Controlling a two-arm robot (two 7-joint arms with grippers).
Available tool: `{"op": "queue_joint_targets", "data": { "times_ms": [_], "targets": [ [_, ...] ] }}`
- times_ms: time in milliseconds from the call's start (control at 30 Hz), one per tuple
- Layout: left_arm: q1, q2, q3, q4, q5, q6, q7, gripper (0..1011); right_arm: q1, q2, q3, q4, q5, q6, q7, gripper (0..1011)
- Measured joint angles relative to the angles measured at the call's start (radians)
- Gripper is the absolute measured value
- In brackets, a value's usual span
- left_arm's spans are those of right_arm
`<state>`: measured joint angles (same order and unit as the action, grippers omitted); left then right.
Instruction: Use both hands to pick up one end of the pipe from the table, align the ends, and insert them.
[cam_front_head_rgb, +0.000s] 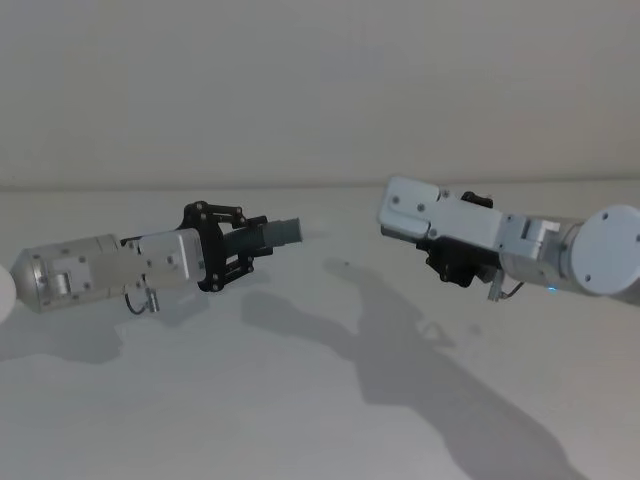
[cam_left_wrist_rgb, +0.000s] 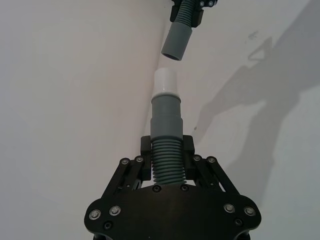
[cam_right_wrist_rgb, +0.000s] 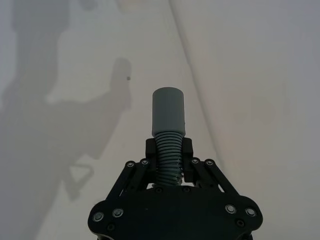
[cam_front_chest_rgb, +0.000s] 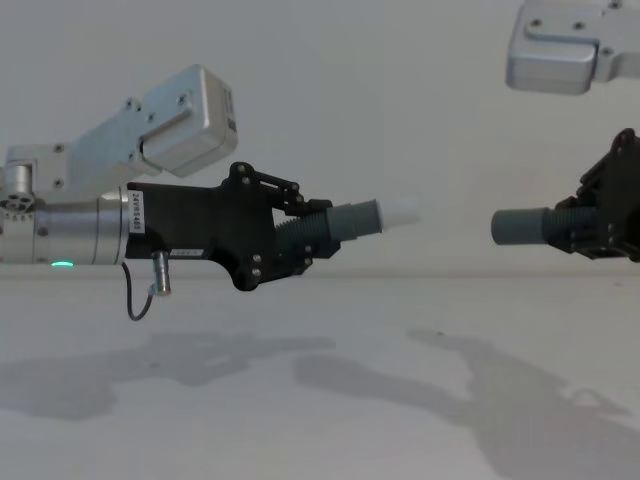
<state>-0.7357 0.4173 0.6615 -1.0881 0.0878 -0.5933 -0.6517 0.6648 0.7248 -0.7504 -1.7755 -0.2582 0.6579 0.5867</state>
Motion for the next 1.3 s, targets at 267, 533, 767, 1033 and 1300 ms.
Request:
{"op": "queue_joint_targets", "data": {
  "times_ms": [267, 533, 767, 1033, 1300],
  "targets": [
    [0.001, 0.000, 0.000, -0.001, 0.004, -0.006, 0.002, 320, 0.004, 0.006, -0.034, -0.021, -0.051, -0.027, -0.006, 255],
    [0.001, 0.000, 0.000, -0.001, 0.006, -0.009, 0.003, 320, 0.006, 0.010, -0.057, -0.044, -0.084, -0.046, -0.002, 253],
    [0.001, 0.000, 0.000, -0.001, 0.007, -0.011, 0.003, 320, 0.003, 0.012, -0.065, -0.063, -0.097, -0.060, 0.006, 255],
    [0.001, 0.000, 0.000, -0.001, 0.008, -0.012, 0.003, 320, -0.004, 0.012, -0.062, -0.077, -0.099, -0.085, 0.011, 255],
    [0.001, 0.000, 0.000, -0.001, 0.008, -0.013, 0.003, 320, -0.005, 0.008, -0.050, -0.080, -0.095, -0.109, 0.016, 255]
  ]
}}
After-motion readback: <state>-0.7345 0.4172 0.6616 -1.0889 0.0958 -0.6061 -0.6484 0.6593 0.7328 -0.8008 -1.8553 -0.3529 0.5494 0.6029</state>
